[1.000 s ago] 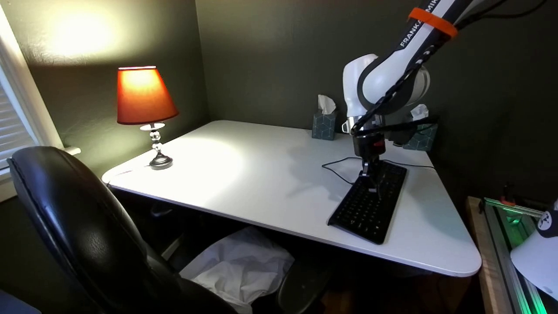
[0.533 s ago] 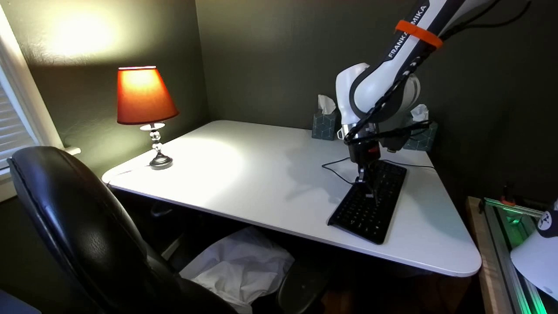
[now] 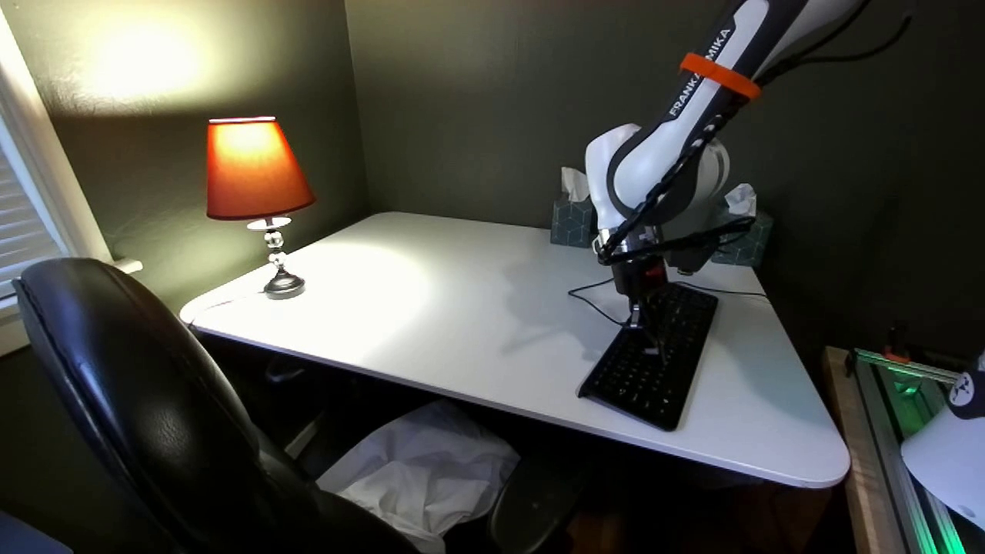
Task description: Press a key on the keyboard.
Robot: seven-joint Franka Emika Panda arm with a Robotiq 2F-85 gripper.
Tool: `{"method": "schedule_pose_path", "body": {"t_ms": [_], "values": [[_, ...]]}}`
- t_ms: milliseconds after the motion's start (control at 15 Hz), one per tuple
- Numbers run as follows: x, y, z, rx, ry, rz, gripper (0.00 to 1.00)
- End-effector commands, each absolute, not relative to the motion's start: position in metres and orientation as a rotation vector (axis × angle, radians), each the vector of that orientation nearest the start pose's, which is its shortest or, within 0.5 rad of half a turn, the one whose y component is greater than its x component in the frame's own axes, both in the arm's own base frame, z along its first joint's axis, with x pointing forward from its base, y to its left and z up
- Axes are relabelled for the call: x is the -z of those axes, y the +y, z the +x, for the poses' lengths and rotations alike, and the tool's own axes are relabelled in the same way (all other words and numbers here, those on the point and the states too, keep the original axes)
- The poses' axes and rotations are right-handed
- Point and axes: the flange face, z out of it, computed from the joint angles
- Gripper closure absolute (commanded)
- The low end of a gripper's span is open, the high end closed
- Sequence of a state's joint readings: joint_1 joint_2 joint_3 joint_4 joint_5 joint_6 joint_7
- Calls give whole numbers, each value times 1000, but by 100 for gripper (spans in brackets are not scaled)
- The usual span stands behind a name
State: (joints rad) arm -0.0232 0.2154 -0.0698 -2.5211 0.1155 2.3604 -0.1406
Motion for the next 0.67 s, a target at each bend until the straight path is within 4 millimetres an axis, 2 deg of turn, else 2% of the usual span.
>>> {"method": "schedule_pose_path", "body": {"t_ms": [0, 600], "values": [[-166, -40, 420, -613, 78, -2976, 100], [-155, -42, 423, -622, 70, -2953, 100]]}}
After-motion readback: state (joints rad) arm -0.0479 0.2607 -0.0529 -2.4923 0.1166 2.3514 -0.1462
